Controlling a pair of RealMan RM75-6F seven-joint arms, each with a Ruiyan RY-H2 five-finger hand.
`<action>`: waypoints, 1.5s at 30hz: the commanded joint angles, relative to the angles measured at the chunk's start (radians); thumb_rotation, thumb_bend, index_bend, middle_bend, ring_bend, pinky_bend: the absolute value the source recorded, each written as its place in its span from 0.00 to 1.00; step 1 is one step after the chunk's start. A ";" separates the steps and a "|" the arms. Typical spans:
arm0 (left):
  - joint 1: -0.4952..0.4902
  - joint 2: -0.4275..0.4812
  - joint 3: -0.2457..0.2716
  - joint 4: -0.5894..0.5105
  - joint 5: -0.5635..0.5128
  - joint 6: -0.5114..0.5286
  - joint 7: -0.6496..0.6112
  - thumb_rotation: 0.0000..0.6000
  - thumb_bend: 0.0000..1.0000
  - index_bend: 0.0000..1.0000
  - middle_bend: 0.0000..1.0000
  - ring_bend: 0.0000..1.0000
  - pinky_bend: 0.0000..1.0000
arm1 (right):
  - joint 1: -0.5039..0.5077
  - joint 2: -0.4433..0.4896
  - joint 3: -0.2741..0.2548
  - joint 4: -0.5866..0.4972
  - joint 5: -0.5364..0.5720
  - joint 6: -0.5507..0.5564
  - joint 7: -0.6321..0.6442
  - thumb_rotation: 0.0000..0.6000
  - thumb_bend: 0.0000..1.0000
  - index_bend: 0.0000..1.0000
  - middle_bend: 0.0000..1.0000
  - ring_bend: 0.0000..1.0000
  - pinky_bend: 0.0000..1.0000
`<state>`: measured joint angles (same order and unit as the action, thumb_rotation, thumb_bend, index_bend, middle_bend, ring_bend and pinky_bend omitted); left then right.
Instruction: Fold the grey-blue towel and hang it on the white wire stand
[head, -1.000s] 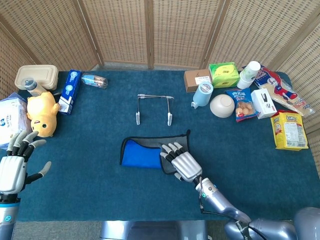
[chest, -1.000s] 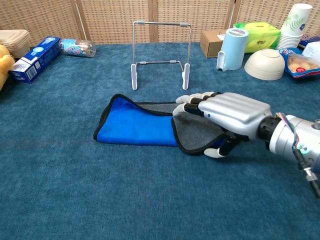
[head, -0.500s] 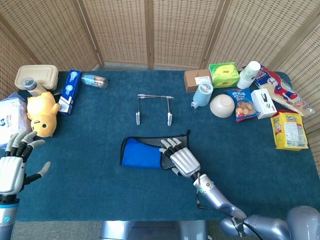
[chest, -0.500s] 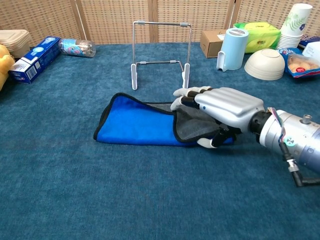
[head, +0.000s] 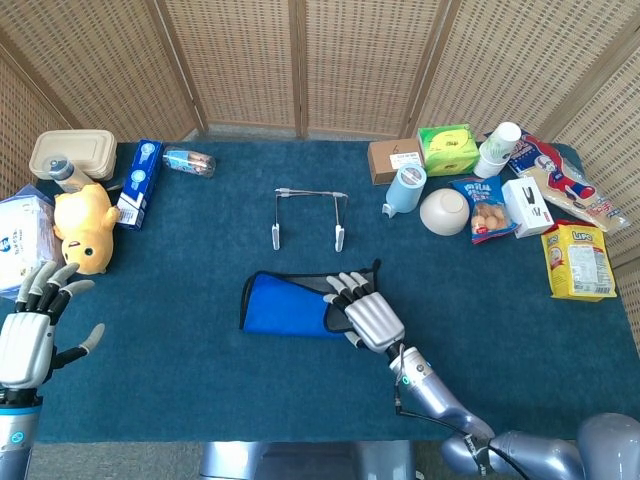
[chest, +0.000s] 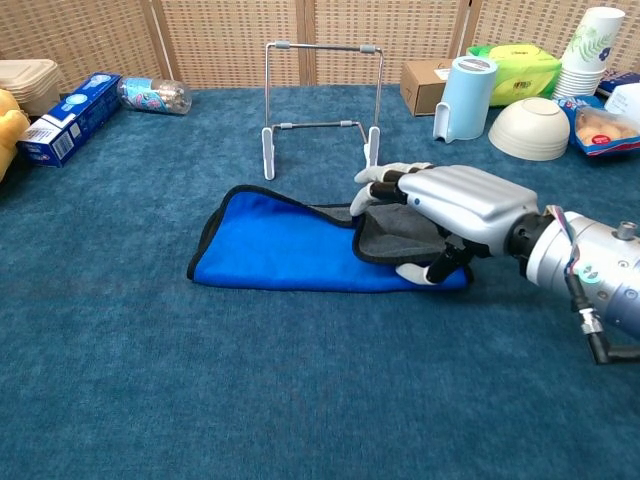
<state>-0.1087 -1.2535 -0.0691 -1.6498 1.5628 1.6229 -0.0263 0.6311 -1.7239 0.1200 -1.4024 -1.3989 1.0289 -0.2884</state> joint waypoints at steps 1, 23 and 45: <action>0.003 0.002 0.000 -0.002 -0.001 0.002 -0.001 1.00 0.37 0.28 0.16 0.00 0.00 | -0.004 -0.001 0.004 0.002 0.002 0.011 0.003 1.00 0.34 0.24 0.09 0.00 0.02; 0.021 0.010 -0.001 -0.019 0.010 0.018 0.011 1.00 0.37 0.28 0.16 0.00 0.00 | 0.029 -0.001 0.058 0.036 0.042 -0.015 0.079 1.00 0.33 0.24 0.10 0.02 0.05; 0.042 0.022 0.001 -0.039 0.017 0.035 0.017 1.00 0.37 0.28 0.16 0.00 0.00 | 0.090 -0.025 0.107 0.169 0.113 -0.081 0.118 1.00 0.32 0.11 0.07 0.00 0.04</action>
<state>-0.0673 -1.2314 -0.0681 -1.6885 1.5799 1.6572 -0.0098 0.7161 -1.7451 0.2238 -1.2438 -1.2922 0.9541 -0.1732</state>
